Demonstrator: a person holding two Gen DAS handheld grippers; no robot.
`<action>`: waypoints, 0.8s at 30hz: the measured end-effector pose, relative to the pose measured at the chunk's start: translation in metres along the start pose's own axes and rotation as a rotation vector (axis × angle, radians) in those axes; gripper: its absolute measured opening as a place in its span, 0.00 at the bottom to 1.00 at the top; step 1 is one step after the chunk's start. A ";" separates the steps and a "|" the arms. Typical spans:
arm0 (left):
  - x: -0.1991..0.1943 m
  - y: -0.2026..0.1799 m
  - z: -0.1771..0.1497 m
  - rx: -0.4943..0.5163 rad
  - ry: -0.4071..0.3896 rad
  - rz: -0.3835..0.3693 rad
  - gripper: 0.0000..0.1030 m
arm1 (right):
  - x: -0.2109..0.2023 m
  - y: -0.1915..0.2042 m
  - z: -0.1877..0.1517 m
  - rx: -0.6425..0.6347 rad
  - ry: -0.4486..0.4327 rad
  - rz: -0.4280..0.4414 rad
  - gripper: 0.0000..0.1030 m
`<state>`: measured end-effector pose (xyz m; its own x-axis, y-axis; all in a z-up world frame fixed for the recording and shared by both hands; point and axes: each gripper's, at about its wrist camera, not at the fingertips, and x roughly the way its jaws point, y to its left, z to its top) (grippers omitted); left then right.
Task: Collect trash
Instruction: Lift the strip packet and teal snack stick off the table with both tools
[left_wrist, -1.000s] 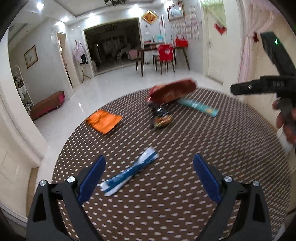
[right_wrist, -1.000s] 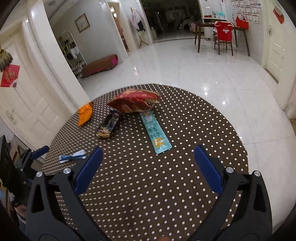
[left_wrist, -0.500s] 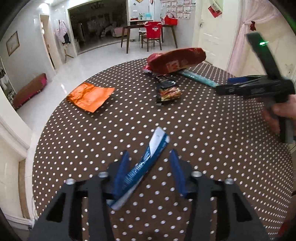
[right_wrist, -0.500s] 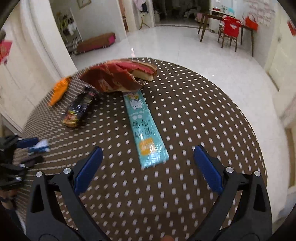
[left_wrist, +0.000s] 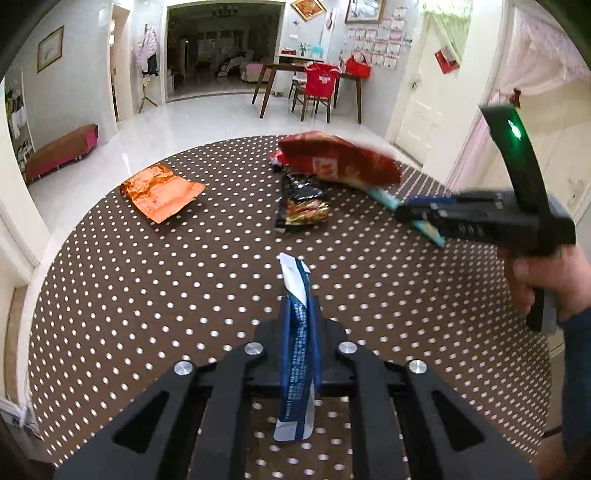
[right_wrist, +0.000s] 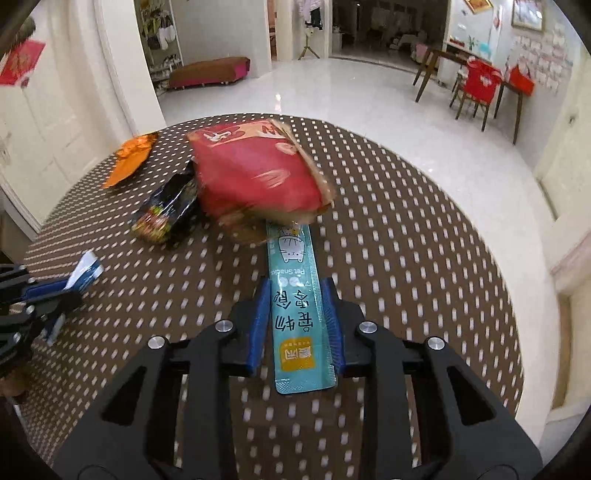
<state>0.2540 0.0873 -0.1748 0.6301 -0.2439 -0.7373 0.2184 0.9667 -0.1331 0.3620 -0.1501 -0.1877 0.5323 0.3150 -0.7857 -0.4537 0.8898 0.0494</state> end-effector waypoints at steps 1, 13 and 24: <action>-0.003 -0.001 -0.001 -0.003 -0.006 0.000 0.09 | -0.005 -0.002 -0.007 0.010 -0.002 0.005 0.27; -0.017 -0.059 -0.006 0.005 -0.064 -0.063 0.09 | -0.077 -0.022 -0.083 0.094 -0.056 0.016 0.27; -0.025 -0.103 -0.004 0.029 -0.079 -0.100 0.09 | -0.072 -0.019 -0.089 0.041 0.000 -0.010 0.59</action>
<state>0.2129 -0.0062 -0.1453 0.6602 -0.3455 -0.6669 0.3041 0.9348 -0.1833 0.2691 -0.2194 -0.1868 0.5368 0.3059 -0.7863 -0.4187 0.9057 0.0665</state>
